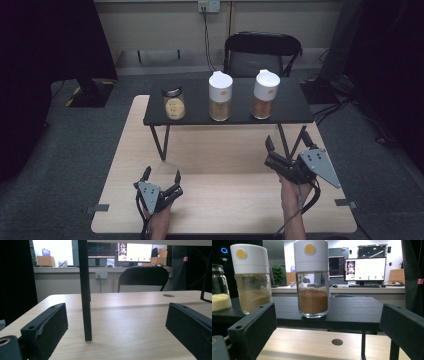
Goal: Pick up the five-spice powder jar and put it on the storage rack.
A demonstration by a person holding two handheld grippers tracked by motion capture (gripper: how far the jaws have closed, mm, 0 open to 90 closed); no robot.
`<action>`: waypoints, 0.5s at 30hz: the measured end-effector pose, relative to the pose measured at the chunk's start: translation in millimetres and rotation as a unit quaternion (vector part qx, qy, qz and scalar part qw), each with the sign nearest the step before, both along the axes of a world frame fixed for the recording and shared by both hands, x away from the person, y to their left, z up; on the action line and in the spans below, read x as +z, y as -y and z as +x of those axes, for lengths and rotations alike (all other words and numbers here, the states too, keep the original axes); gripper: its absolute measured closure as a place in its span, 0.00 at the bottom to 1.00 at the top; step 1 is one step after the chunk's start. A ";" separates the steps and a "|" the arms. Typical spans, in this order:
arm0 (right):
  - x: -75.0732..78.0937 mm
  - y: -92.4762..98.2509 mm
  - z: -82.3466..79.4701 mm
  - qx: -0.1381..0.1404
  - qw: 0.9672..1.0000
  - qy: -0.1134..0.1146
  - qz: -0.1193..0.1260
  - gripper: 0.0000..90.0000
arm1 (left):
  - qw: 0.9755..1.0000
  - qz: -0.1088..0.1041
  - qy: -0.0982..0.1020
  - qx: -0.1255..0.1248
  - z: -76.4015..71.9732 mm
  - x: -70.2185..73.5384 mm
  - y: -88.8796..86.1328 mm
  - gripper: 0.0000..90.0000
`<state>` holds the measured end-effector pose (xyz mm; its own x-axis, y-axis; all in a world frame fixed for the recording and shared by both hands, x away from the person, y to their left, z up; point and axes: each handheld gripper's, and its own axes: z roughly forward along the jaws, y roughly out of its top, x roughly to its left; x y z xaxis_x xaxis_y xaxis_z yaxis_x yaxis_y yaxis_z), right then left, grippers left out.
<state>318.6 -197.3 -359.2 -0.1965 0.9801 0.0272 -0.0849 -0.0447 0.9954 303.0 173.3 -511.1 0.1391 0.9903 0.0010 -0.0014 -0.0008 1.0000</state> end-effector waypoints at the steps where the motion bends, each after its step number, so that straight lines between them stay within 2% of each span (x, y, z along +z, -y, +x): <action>1: -2.3 -0.3 -0.5 0.001 1.000 -0.001 -0.002 0.00 | 1.000 0.000 0.000 0.000 0.0 0.0 0.0 0.04; 15: -26.3 -0.9 -5.2 -0.012 1.000 -0.010 0.001 0.00 | 1.000 0.000 0.000 0.004 0.0 0.0 0.3 0.04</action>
